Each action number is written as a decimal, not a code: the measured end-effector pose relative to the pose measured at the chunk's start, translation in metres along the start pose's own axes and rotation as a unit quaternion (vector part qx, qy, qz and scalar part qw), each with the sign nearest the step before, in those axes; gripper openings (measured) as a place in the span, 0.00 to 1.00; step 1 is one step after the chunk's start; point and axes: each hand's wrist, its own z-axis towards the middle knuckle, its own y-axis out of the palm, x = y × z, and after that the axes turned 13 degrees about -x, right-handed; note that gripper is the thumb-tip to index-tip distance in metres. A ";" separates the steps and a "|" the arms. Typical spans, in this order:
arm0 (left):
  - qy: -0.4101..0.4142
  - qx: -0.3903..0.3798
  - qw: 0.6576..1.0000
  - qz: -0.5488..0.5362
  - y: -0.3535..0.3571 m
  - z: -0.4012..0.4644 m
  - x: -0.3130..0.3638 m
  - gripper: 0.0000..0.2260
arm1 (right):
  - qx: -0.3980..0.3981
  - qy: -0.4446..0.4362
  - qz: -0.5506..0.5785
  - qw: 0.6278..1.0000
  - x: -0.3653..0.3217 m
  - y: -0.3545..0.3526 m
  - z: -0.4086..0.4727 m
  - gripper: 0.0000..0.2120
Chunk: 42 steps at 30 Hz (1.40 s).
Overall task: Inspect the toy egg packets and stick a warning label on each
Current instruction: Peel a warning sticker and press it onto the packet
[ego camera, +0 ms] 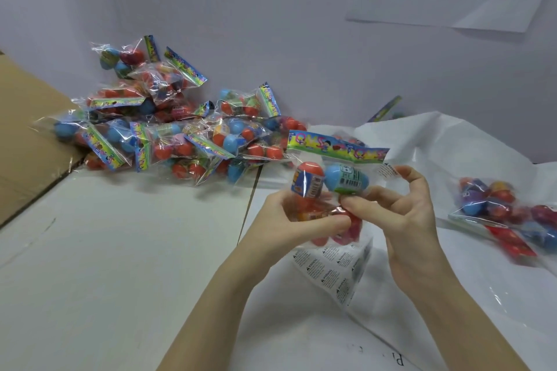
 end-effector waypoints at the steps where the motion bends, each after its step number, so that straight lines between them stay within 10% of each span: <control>1: -0.005 0.000 1.000 -0.001 0.000 0.000 0.000 0.16 | 0.002 -0.002 -0.009 1.000 0.000 0.000 0.000 0.32; 4: -0.009 0.025 0.999 -0.022 0.000 0.001 0.002 0.12 | 0.016 -0.013 -0.062 0.998 0.000 0.003 0.000 0.40; 13: -0.012 0.108 0.983 -0.147 -0.003 0.001 0.006 0.14 | 0.061 -0.108 -0.188 0.974 -0.012 -0.001 -0.003 0.06; 21: -0.029 0.082 0.984 -0.155 -0.005 0.001 0.008 0.15 | -0.056 -0.036 -0.217 0.974 -0.010 0.002 -0.006 0.03; 42: -0.003 0.091 0.993 -0.081 -0.004 0.001 0.003 0.13 | -0.006 -0.053 -0.421 0.906 -0.009 0.011 -0.010 0.12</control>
